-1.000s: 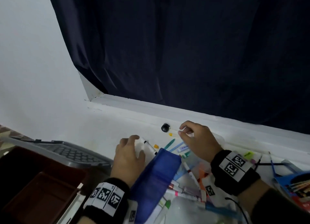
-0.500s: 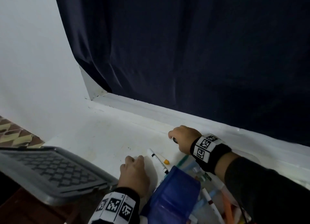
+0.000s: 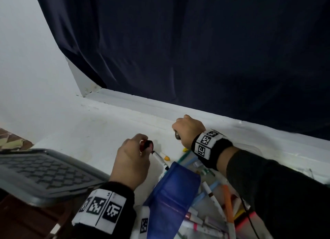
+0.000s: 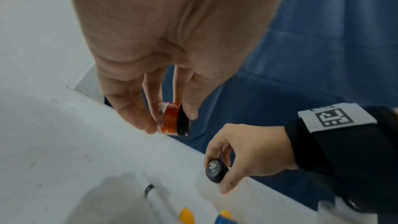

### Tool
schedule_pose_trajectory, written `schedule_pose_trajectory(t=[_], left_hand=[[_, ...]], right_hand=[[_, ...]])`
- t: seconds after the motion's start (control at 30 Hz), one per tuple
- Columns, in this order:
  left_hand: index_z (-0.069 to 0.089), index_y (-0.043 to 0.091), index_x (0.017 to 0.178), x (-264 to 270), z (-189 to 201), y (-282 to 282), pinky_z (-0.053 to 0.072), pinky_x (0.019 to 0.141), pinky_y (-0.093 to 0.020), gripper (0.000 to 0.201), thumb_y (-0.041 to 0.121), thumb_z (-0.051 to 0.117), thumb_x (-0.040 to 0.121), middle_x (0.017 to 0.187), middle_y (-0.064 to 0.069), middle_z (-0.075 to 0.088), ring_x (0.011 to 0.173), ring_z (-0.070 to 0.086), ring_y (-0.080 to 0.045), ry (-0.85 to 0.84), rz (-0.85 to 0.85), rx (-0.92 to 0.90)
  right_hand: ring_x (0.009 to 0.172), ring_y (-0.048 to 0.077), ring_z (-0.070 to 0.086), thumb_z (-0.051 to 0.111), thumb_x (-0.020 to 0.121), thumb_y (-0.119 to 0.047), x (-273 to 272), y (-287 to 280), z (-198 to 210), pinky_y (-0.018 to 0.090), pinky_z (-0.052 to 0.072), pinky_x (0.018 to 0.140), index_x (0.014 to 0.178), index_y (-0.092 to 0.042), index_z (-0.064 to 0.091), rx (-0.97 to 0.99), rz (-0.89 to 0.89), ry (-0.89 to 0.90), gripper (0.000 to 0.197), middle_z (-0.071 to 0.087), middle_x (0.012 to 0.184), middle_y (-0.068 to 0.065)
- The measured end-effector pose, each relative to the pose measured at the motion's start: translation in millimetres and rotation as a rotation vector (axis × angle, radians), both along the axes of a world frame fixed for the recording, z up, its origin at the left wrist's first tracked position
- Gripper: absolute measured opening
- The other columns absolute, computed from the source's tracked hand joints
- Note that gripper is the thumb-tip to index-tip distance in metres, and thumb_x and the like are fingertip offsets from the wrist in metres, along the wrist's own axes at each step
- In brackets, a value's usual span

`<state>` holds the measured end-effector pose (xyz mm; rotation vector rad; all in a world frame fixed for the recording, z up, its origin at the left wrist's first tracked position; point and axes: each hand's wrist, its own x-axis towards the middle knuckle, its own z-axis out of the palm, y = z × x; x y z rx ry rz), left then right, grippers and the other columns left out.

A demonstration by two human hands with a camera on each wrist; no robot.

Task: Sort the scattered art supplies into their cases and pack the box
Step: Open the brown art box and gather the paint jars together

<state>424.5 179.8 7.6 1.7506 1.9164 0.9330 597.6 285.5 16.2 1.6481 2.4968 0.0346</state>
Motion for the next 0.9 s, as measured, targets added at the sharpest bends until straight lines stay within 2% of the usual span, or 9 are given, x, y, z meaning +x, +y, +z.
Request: schedule_pose_trajectory(t=[0.1,0.3,0.4,0.47,0.53,0.6,0.67,0.77,0.9], left_hand=[[0.061,0.019,0.121,1.9,23.8,-6.7,0.050,0.084,-0.029,0.024,0.020,0.061,0.097,0.107,-0.003,0.066,0.096,0.063,-0.018,-0.091,0.016,0.075],[0.061,0.029,0.116,9.4,82.8,-39.1,0.043,0.065,-0.005,0.021,0.023,0.063,0.096,0.104,0.011,0.066,0.095,0.068,-0.008,-0.361,-0.083,0.193],[0.061,0.032,0.112,13.2,106.2,-71.1,0.041,0.067,0.001,0.020,0.027,0.066,0.094,0.109,0.013,0.068,0.096,0.070,-0.007,-0.481,-0.150,0.235],[0.061,0.032,0.111,15.2,118.5,-96.9,0.046,0.075,-0.004,0.023,0.033,0.068,0.089,0.117,0.015,0.068,0.099,0.071,-0.006,-0.552,-0.203,0.248],[0.061,0.024,0.112,17.7,124.4,-124.6,0.052,0.090,-0.021,0.027,0.032,0.067,0.087,0.127,0.014,0.065,0.102,0.071,-0.011,-0.624,-0.280,0.253],[0.059,0.013,0.112,20.7,126.1,-152.5,0.054,0.096,-0.040,0.030,0.026,0.067,0.086,0.119,0.003,0.070,0.102,0.072,-0.019,-0.671,-0.371,0.246],[0.057,0.010,0.112,22.5,122.3,-177.1,0.053,0.099,-0.046,0.032,0.023,0.067,0.084,0.111,-0.006,0.072,0.101,0.072,-0.025,-0.718,-0.445,0.214],[0.058,0.016,0.115,28.2,106.6,-210.1,0.054,0.094,-0.034,0.033,0.019,0.067,0.083,0.108,-0.003,0.072,0.098,0.072,-0.023,-0.703,-0.550,0.138],[0.067,0.018,0.111,38.7,69.9,-252.5,0.048,0.073,-0.012,0.032,0.019,0.070,0.080,0.087,0.008,0.074,0.074,0.067,-0.007,-0.646,-0.602,-0.030]], right_hand=[[0.105,0.021,0.047,0.056,0.082,-0.004,9.0,-16.2,21.0,0.035,0.047,0.073,0.095,-0.018,0.061,0.091,-0.026,0.277,0.020,0.056,0.104,-0.003],[0.088,0.015,0.053,0.075,0.071,-0.017,37.8,-86.6,82.5,0.036,0.048,0.076,0.090,-0.024,0.065,0.239,-0.048,0.657,0.023,0.059,0.091,-0.009],[0.085,0.010,0.056,0.081,0.068,-0.021,56.3,-136.7,106.9,0.032,0.048,0.077,0.092,-0.026,0.066,0.303,-0.033,0.774,0.029,0.061,0.090,-0.011],[0.085,0.009,0.057,0.084,0.069,-0.022,65.9,-174.9,118.2,0.025,0.046,0.073,0.094,-0.026,0.067,0.340,-0.027,0.804,0.031,0.062,0.089,-0.012],[0.084,0.009,0.058,0.085,0.070,-0.024,72.9,-215.0,123.8,0.017,0.042,0.070,0.097,-0.025,0.068,0.369,-0.012,0.828,0.032,0.063,0.089,-0.012],[0.086,0.010,0.059,0.085,0.071,-0.024,78.2,-254.8,123.6,0.012,0.039,0.071,0.099,-0.024,0.068,0.383,-0.015,0.862,0.032,0.065,0.091,-0.012],[0.088,0.008,0.060,0.083,0.073,-0.027,82.1,-292.2,119.3,0.011,0.040,0.073,0.103,-0.024,0.069,0.376,-0.044,0.887,0.033,0.067,0.095,-0.012],[0.092,0.002,0.059,0.083,0.075,-0.026,87.3,-342.0,103.3,0.007,0.040,0.080,0.109,-0.023,0.069,0.355,-0.096,0.875,0.037,0.067,0.102,-0.012],[0.096,-0.006,0.057,0.082,0.077,-0.033,88.8,-393.1,70.9,0.002,0.036,0.082,0.112,-0.024,0.069,0.258,-0.166,0.885,0.038,0.067,0.107,-0.013]])
